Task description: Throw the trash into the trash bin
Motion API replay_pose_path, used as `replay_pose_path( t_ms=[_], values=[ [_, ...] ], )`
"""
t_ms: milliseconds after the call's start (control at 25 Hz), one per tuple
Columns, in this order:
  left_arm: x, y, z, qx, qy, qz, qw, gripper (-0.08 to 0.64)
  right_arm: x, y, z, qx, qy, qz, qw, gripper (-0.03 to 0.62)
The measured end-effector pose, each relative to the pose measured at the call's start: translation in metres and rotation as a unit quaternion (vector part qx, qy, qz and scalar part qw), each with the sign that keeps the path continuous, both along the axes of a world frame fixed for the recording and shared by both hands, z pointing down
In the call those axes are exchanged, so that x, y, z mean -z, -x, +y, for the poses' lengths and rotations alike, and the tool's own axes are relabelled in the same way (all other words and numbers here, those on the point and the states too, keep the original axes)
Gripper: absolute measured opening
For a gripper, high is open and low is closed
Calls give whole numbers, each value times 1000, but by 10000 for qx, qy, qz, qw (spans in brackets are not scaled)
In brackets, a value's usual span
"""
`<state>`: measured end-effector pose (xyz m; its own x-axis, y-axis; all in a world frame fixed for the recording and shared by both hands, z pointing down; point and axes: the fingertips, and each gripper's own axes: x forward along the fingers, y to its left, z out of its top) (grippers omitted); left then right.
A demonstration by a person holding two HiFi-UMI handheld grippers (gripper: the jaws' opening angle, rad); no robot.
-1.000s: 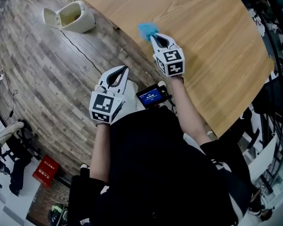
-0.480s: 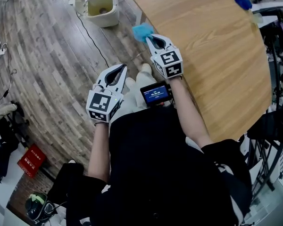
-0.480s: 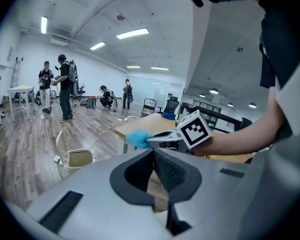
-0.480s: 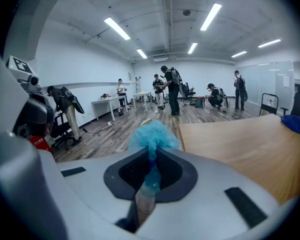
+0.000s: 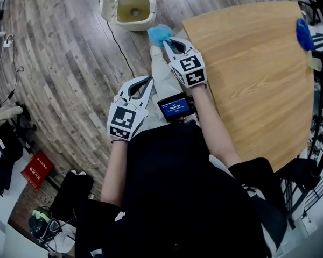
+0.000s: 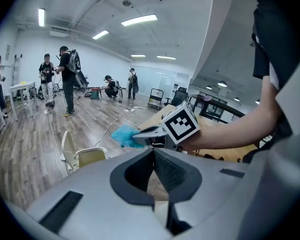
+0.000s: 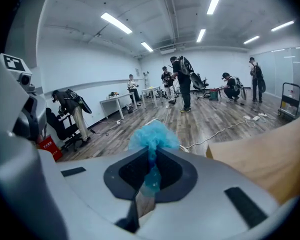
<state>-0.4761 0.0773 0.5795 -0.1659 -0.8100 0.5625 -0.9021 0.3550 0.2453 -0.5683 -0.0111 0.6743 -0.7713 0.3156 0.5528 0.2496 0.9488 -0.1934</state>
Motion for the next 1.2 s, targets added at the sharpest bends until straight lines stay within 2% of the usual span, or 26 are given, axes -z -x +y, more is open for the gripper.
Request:
replay_pose_path(
  t_ms=[200,320,520,720,840,1080,1200],
  values=[
    [-34,102,-33,-301,150,-131,9993,8,-56,105,-3,243,385,70,9989,8],
    [-19,137,-49,-200,18,-176,9996,8,-48,136,3,433,514,73,9977,8],
    [1,167,-43,142,61,-24,9999,8,-39,163,15,562,540,261,9966,8],
    [-27,174,-31,370,91,394,9985,8,-77,178,7,441,427,578,9964,8],
    [-53,183,-17,474,54,591,9971,8,-108,200,9,306,327,584,9973,8],
    [-98,197,-14,11,-118,585,9982,8,-167,228,12,131,199,565,9981,9],
    [-123,199,-18,92,-154,735,9971,8,-185,224,12,123,233,490,9985,9]
  ],
)
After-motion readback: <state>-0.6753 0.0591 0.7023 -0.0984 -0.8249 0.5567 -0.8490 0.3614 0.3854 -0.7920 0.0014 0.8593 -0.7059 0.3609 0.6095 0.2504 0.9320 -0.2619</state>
